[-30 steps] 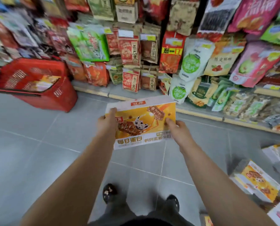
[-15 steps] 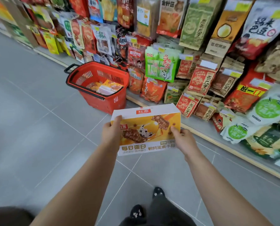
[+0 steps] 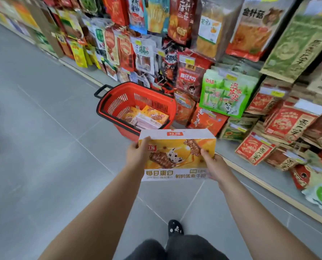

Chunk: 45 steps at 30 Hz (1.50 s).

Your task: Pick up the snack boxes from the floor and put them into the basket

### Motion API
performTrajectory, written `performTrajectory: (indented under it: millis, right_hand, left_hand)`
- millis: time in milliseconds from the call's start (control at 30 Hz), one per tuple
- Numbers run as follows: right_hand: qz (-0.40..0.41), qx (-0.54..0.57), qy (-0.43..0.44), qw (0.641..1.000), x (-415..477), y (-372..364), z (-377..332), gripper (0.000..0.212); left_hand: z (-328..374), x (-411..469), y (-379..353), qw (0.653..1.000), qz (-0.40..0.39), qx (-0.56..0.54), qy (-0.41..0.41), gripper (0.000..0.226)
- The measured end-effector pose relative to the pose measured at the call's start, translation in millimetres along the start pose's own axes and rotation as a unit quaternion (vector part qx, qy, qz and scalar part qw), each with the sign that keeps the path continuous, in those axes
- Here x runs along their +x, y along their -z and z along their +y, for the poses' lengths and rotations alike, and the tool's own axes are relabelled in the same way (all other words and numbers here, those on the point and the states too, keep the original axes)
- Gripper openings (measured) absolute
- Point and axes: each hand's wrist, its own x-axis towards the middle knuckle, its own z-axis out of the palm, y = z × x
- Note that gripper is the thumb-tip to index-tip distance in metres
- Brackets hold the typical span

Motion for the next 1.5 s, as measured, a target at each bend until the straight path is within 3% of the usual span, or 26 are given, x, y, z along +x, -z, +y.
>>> performTrajectory:
  millis: [133,267,400,600,700,767,1000,1200,1500]
  right_hand:
    - [-0.010,-0.015,0.009,1.000,40,-46,-47,0.060]
    - [-0.023,-0.023,-0.001,0.999,80,-96,-84,0.049]
    - [-0.020,-0.014,-0.029,0.999,130,-166,-126,0.044]
    - [-0.021,0.003,-0.051,0.998,183,-245,-188,0.020]
    - [0.005,-0.028,-0.046,0.999,221,-265,-211,0.034]
    - [0.027,-0.044,-0.049,0.997,248,-273,-229,0.039]
    - [0.015,-0.127,-0.047,0.991,384,-300,-305,0.037]
    - [-0.023,-0.229,-0.028,0.973,504,-362,-348,0.045]
    - [-0.091,-0.375,-0.002,0.922,628,-465,-329,0.063]
  left_hand:
    - [25,67,27,0.999,0.019,-0.021,0.017,0.043]
    - [49,134,51,0.999,0.014,-0.019,0.039,0.028]
    - [79,226,84,0.999,0.002,0.015,0.050,0.048]
    - [138,340,109,0.997,-0.036,0.048,0.049,0.026]
    - [157,393,106,0.993,-0.040,0.085,0.066,0.061]
    - [168,425,98,0.990,-0.043,0.106,0.077,0.073]
    - [190,556,65,0.978,-0.056,0.070,0.186,0.056]
    - [152,675,48,0.956,0.015,-0.039,0.289,0.065]
    - [2,811,16,0.901,0.090,-0.113,0.409,0.100]
